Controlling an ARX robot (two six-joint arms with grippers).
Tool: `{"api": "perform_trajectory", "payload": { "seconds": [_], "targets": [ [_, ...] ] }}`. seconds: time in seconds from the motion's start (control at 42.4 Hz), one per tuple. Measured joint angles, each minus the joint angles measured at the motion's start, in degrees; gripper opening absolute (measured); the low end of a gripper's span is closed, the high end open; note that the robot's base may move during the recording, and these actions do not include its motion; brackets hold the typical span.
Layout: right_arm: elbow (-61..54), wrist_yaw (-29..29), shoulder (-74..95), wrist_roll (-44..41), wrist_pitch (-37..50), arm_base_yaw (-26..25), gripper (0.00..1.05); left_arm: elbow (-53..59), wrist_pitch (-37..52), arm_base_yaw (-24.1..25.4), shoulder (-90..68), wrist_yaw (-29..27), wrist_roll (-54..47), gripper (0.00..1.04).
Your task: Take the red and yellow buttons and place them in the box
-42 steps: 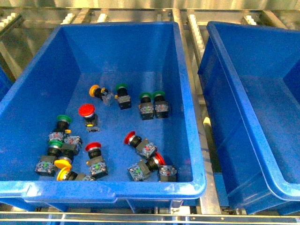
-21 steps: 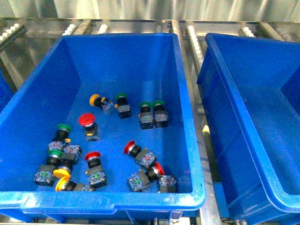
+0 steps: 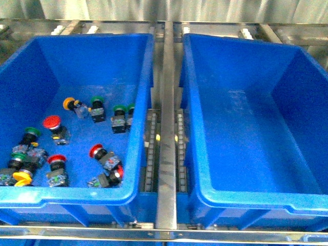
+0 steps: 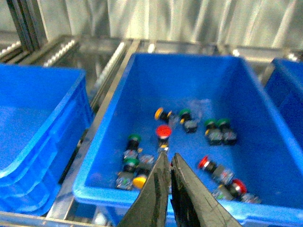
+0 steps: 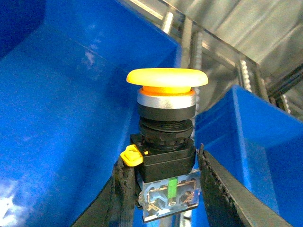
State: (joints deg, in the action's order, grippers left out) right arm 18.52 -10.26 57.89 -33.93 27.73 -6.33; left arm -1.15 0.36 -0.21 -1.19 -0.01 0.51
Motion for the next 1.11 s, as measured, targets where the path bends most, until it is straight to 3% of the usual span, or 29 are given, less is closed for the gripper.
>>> {"api": "perform_trajectory", "payload": {
  "seconds": [0.613, 0.731, 0.943, 1.108],
  "targets": [
    [0.3, 0.3, 9.1, 2.1, 8.6, 2.2, 0.31, 0.0, -0.4, 0.0, 0.3, 0.0, -0.1, 0.02],
    [0.3, 0.0, 10.2, 3.0, 10.6, 2.5, 0.31, 0.0, -0.4, 0.0, 0.3, 0.1, -0.1, 0.2],
    [0.3, -1.0, 11.4, 4.0, 12.7, 2.5, 0.31, 0.0, -0.4, 0.2, 0.3, 0.1, -0.1, 0.63],
    [0.3, -1.8, 11.5, 4.2, 12.7, 1.7, 0.31, 0.0, -0.4, 0.2, 0.3, 0.0, -0.3, 0.36]
  ]
}}
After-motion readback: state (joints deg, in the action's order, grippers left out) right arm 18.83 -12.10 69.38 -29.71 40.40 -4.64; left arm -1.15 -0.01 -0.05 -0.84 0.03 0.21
